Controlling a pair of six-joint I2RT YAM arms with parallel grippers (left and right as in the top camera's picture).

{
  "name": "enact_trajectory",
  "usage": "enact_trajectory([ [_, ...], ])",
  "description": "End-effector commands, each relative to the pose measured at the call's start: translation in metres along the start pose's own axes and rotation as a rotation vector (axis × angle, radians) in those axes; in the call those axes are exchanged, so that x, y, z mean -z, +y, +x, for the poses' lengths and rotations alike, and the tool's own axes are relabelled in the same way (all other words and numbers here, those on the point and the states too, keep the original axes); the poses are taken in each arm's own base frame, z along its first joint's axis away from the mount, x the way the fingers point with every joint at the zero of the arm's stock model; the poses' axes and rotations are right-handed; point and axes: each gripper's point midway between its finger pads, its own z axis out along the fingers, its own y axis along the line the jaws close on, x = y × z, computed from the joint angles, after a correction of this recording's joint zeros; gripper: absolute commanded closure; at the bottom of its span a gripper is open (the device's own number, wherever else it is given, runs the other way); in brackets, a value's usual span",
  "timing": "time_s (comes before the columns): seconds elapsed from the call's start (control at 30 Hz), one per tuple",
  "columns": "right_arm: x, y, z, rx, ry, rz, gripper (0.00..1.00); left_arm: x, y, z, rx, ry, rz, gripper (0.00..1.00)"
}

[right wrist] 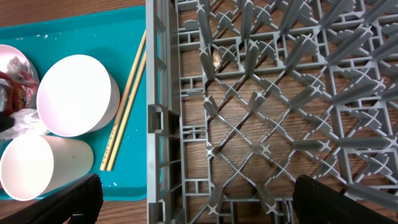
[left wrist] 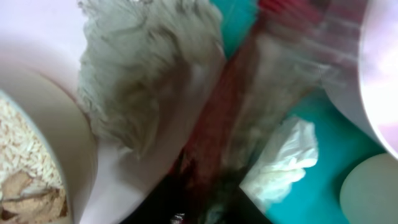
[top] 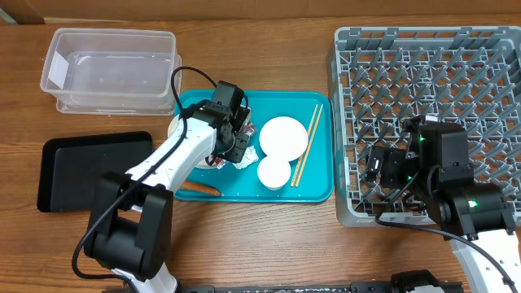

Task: Sort waste into correct bins and load items into the dishwasher
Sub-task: 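Reach left gripper to the red wrapper and tissue on the plate and grasp, then carry the wrapper and tissue with left gripper into the clear bin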

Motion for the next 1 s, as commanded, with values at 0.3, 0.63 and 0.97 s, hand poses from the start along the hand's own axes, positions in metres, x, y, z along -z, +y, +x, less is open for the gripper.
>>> enact_trajectory([
  [0.3,0.007,0.001,-0.011,-0.006,-0.036,0.000,0.00,0.057,-0.005,-0.022,-0.016,-0.037,0.008,0.96],
  [0.63,0.007,0.000,-0.009,-0.005,-0.030,0.002,0.00,0.091,0.010,-0.038,0.070,-0.110,-0.063,0.96],
  [0.97,0.007,-0.004,-0.007,-0.003,-0.021,0.023,0.00,0.165,0.108,-0.100,0.328,-0.401,-0.176,0.96],
])
